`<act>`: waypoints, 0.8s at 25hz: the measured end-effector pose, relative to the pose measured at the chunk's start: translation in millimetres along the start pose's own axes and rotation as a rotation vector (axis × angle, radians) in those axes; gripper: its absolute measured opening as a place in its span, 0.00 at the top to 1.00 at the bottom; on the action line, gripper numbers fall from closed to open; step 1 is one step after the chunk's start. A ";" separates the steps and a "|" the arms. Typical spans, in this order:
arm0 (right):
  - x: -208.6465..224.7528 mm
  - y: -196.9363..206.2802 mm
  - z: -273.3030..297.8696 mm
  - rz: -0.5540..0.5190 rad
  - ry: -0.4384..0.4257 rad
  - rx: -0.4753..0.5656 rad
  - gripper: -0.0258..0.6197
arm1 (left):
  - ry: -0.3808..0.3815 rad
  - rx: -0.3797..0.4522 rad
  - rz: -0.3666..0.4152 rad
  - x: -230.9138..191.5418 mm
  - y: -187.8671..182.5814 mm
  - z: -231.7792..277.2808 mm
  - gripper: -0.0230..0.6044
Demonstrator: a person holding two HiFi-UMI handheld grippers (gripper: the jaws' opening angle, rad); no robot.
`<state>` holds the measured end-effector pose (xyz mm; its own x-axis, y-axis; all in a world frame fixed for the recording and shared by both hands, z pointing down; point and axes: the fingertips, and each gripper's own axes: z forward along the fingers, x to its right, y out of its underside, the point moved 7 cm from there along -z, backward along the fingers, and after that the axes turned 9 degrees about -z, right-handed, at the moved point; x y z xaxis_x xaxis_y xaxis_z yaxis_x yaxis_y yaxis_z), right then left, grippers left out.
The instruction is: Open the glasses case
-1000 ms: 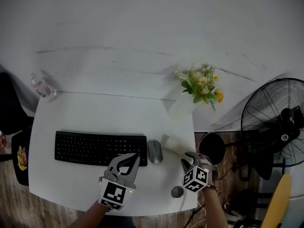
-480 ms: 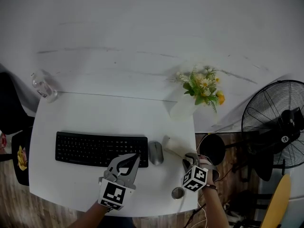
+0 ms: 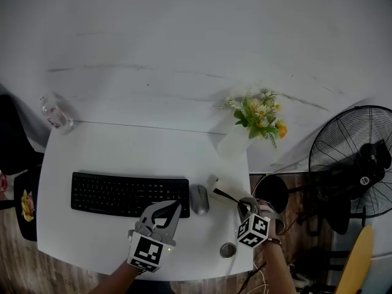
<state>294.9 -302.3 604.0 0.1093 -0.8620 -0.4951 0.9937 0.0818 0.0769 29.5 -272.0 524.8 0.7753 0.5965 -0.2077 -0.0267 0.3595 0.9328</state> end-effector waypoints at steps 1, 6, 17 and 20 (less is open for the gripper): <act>2.8 0.7 -0.8 -0.001 0.006 -0.002 0.90 | 0.001 0.002 0.000 0.1 -0.8 -0.1 0.95; 19.9 4.5 -0.8 0.010 0.038 -0.006 0.92 | -0.014 0.005 -0.004 -1.4 -5.6 -1.5 0.95; 59.1 20.1 21.1 0.067 0.085 -0.036 0.93 | -0.023 0.000 0.010 -5.3 -4.4 -5.3 0.95; 64.0 22.2 25.2 0.079 0.090 -0.041 0.92 | -0.025 0.002 0.002 -5.8 -5.6 -6.3 0.95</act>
<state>323.3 -368.3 595.8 0.1875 -0.8037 -0.5647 0.9819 0.1696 0.0846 21.2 -272.9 519.0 0.7906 0.5792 -0.1988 -0.0265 0.3567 0.9338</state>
